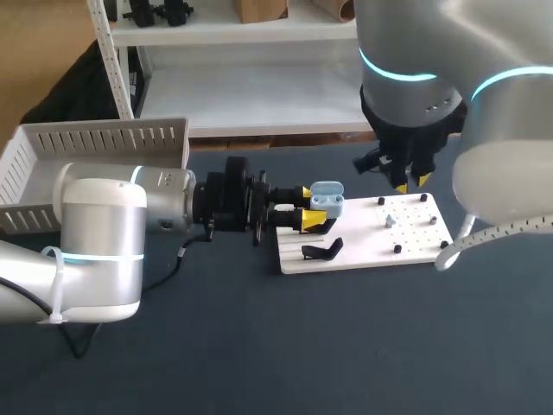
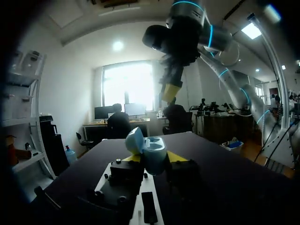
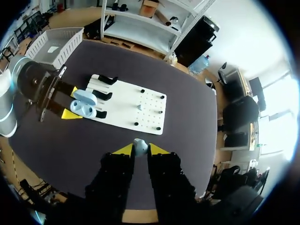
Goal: Pick up each earbud case from the left stands, insert the matching earbuds, close the lid, and place the case in the box.
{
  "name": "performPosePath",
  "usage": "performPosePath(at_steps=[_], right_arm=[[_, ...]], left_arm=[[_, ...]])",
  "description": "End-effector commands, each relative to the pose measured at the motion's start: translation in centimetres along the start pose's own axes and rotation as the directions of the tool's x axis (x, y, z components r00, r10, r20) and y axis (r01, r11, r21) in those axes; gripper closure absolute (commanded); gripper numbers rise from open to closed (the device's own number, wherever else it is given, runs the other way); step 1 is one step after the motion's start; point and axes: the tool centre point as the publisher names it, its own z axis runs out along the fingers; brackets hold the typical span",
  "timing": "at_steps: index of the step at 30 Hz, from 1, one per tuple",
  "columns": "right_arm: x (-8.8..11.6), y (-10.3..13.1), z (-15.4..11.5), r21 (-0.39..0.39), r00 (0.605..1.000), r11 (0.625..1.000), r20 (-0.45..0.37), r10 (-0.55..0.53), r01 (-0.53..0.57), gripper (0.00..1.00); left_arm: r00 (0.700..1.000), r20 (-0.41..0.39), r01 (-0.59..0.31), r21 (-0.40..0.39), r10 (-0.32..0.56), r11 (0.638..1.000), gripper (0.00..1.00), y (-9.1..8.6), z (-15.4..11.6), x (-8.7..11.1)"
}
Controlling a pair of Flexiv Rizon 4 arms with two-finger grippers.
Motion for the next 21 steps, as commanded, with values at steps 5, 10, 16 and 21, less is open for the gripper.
performPosePath(at_steps=[5,10,16,21], right_arm=[[-0.6,1.9,-0.2,-0.022,0.876,0.886,-0.168,0.453,-0.462,1.0],[-0.5,3.2,0.1,0.023,0.838,0.861,-0.217,0.501,-0.509,1.0],[-1.2,4.0,-0.1,-0.028,0.85,0.863,-0.197,0.489,-0.504,1.0],[-1.2,4.0,-0.1,-0.028,0.85,0.863,-0.197,0.489,-0.504,1.0]], left_arm=[[1.0,0.003,-0.002,0.0,0.002,1.0,1.0,0.1,0.0,0.1],[1.0,0.003,-0.002,0.0,0.002,1.0,1.0,0.1,0.0,0.1],[1.0,0.003,-0.002,0.0,0.002,1.0,1.0,0.1,0.0,0.1],[1.0,0.003,-0.002,0.0,0.002,1.0,1.0,0.1,0.0,0.1]])
